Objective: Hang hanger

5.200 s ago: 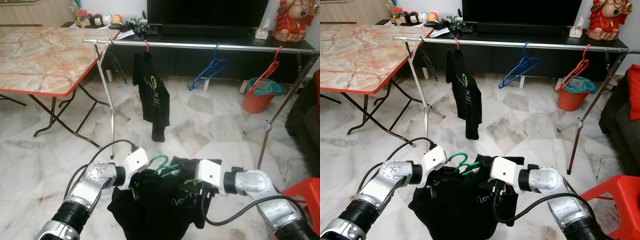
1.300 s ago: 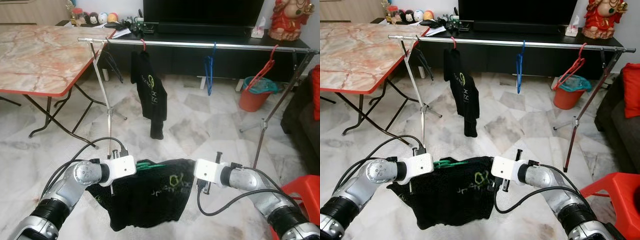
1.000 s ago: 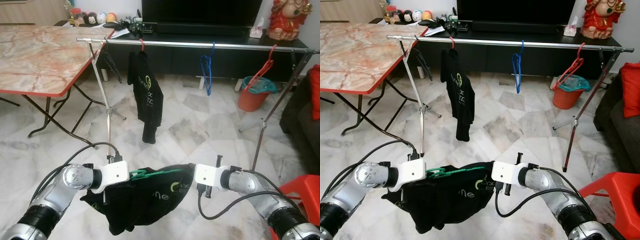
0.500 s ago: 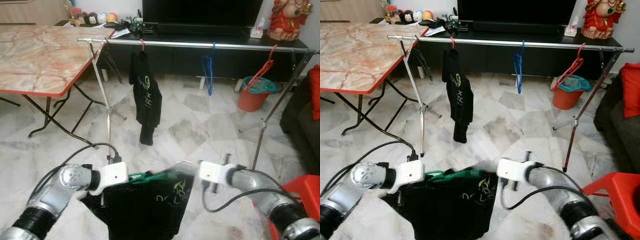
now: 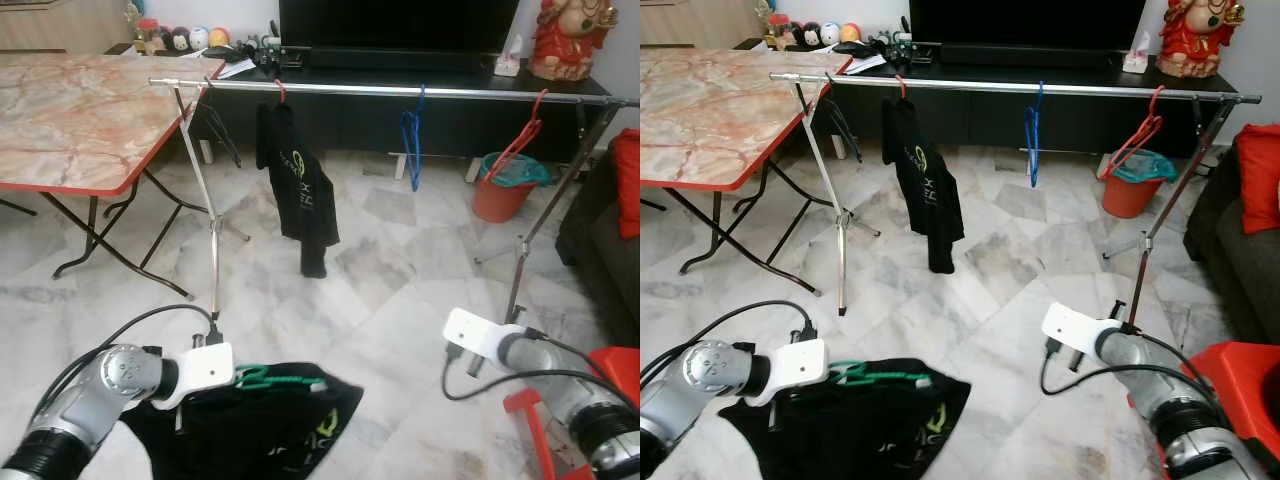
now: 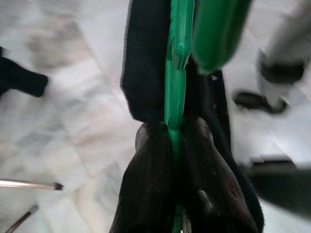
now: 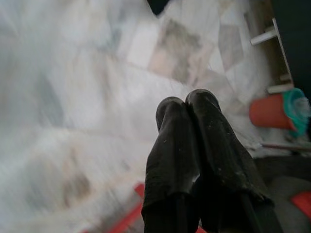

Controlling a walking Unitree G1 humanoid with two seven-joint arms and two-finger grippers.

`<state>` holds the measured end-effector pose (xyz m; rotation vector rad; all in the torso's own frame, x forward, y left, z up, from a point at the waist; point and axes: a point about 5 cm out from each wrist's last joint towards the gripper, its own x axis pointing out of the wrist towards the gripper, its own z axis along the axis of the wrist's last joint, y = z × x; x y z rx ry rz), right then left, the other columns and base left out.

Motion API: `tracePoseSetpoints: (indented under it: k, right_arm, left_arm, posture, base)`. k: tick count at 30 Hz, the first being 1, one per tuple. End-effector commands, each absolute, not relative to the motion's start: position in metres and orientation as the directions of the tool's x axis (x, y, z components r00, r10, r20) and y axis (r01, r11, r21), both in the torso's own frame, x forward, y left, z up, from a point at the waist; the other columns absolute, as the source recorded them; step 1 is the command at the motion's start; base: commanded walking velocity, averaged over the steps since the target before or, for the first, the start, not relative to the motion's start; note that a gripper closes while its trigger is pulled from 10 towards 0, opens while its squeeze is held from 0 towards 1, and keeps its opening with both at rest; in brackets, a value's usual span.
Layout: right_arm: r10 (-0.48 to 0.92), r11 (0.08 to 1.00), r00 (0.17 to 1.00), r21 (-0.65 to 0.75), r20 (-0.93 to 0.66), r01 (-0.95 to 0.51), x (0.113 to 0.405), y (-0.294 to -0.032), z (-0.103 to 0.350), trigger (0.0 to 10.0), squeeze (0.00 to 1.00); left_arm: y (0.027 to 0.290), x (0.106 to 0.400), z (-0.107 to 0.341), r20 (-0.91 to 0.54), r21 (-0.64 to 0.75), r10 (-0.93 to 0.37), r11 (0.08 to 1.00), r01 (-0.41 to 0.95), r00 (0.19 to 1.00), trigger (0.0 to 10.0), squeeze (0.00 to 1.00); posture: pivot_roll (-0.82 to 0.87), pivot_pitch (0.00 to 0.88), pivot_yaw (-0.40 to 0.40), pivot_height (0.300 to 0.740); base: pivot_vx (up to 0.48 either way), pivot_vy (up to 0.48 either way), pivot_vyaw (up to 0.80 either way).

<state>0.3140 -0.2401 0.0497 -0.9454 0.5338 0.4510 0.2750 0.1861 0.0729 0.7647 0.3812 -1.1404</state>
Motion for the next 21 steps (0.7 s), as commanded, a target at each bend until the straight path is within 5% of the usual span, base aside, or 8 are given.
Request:
tracePoseSetpoints:
  k: [1,10,13,15,21]
  right_arm:
    - [0.162,0.581,0.812,-0.611,-0.561,-0.538,0.320,-0.234,0.059,10.0,0.00]
    - [0.190,0.763,0.882,-0.500,-0.432,-0.409,0.329,-0.217,0.069,10.0,0.00]
    - [0.185,0.822,0.900,-0.439,-0.395,-0.362,0.330,-0.212,0.071,10.0,0.00]
    - [0.185,0.822,0.900,-0.439,-0.395,-0.362,0.330,-0.212,0.071,10.0,0.00]
    - [0.250,0.841,0.868,-0.348,-0.429,-0.414,0.321,-0.195,0.060,10.0,0.00]
  left_arm:
    - [0.188,0.292,0.090,-0.528,0.415,-0.672,0.329,0.848,0.519,10.0,0.00]
    - [0.173,0.314,0.095,-0.375,0.392,-0.599,0.590,0.706,0.708,10.0,0.00]
    - [0.172,0.330,0.097,-0.324,0.329,-0.475,0.754,0.568,0.818,10.0,0.00]
    - [0.172,0.330,0.097,-0.324,0.329,-0.475,0.754,0.568,0.818,10.0,0.00]
    - [0.175,0.353,0.106,-0.289,0.121,-0.270,0.941,0.315,0.918,10.0,0.00]
  posture:
    - [-0.11,0.000,-0.005,0.740]
    - [-0.11,0.000,-0.002,0.740]
    - [-0.11,0.000,0.002,0.740]
    - [-0.11,0.000,0.002,0.740]
    - [-0.11,0.000,0.014,0.740]
  base:
    - [0.000,0.000,0.00]
    - [0.000,0.000,0.00]
    - [0.000,0.000,0.00]
    - [0.000,0.000,0.00]
    - [0.000,0.000,0.00]
